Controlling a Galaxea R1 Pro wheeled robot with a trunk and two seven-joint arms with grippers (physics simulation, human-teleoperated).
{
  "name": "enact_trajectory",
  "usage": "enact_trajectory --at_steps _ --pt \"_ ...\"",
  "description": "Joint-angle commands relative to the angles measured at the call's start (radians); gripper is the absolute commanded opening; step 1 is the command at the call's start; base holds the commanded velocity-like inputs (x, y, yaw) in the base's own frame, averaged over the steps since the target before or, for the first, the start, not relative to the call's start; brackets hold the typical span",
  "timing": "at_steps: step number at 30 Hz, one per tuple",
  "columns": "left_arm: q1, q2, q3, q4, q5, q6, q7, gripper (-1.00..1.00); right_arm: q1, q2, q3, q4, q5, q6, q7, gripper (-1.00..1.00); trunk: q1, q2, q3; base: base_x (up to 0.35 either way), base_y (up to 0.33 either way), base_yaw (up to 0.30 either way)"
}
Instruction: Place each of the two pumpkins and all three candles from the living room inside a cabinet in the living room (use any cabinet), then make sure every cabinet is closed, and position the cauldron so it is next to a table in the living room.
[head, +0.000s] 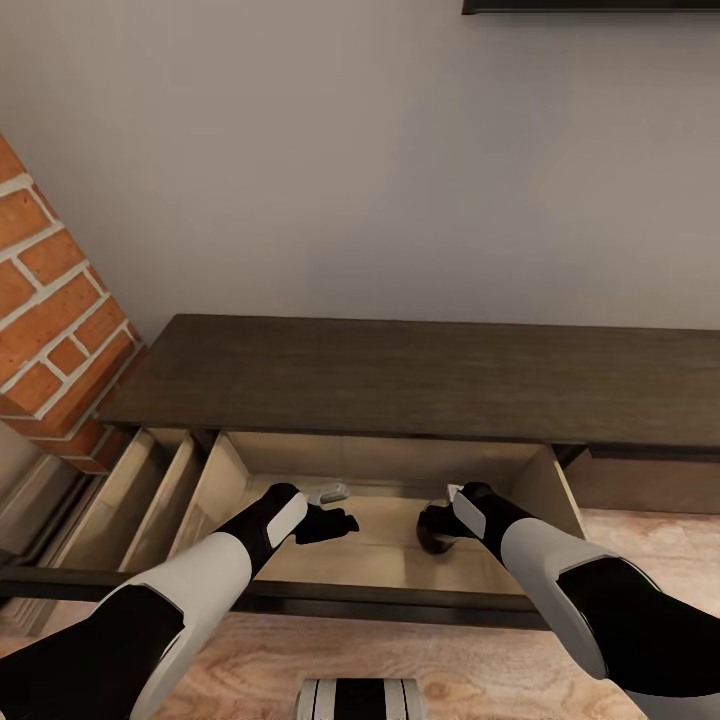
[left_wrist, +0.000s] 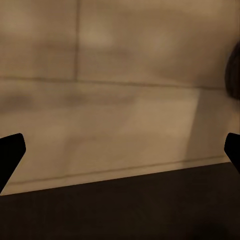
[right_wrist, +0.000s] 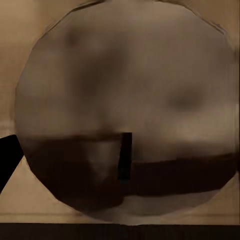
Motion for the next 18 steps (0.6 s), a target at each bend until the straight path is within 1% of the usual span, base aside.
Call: enact_trajectory --at_steps 1,18 --pt "0.000 0.001 -0.007 -0.001 0.010 0.003 0.005 1.00 0.000 0.000 0.006 -0.002 -0.011 0.005 -0.007 1.00 0.000 0.000 -0.001 0.000 0.000 0.000" --pt "0.000 0.001 -0.007 -0.001 0.010 0.003 0.005 1.00 0.000 0.002 0.006 -0.002 -0.011 0.005 -0.007 1.00 0.000 0.000 -0.001 0.000 0.000 0.000"
